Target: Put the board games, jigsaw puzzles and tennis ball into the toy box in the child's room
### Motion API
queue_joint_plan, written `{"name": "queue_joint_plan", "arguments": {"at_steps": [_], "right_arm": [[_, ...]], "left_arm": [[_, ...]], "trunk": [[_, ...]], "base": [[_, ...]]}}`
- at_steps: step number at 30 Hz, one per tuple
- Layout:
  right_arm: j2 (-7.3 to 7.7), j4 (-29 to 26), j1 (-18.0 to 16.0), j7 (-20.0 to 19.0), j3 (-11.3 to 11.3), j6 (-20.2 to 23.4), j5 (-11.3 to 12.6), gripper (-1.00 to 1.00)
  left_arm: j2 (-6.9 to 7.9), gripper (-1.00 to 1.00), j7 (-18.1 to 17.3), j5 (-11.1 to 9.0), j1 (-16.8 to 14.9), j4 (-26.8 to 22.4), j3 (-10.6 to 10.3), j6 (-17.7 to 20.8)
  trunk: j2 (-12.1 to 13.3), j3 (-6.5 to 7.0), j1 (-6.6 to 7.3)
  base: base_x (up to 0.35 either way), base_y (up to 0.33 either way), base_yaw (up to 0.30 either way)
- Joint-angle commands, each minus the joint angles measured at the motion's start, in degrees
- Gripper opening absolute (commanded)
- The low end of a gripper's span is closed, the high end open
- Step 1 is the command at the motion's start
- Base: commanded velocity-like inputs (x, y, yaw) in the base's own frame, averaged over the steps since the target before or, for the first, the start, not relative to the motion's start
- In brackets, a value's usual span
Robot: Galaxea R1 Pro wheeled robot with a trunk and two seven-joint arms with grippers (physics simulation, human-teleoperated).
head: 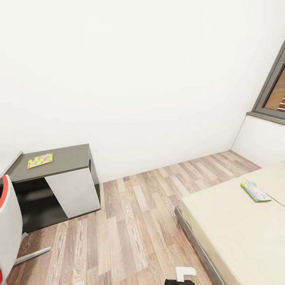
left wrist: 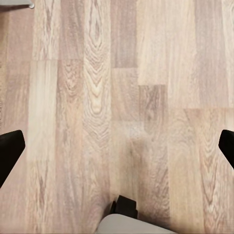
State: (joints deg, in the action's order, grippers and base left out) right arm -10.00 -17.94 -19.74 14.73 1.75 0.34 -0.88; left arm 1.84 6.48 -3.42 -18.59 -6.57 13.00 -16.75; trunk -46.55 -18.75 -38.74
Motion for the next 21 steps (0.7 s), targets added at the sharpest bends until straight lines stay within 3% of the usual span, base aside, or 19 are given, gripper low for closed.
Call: {"name": "queue_joint_plan", "arguments": {"at_steps": [1, 21], "right_arm": [[0.0, 0.0, 0.0, 0.3, 0.2, 0.0, -0.1, 1.0], [0.0, 0.0, 0.0, 0.3, 0.3, 0.5, -0.1, 1.0]], "left_arm": [[0.0, 1.0, 0.0, -0.4, 0.0, 0.1, -0.1, -0.2], [0.0, 1.0, 0.0, -0.4, 0.0, 0.1, -0.1, -0.2]], "trunk": [[0.4, 0.11, 0.22], [8.4, 2.96, 4.61]], "base": [[0.0, 0.0, 0.0], [0.0, 0.0, 0.0]]}}
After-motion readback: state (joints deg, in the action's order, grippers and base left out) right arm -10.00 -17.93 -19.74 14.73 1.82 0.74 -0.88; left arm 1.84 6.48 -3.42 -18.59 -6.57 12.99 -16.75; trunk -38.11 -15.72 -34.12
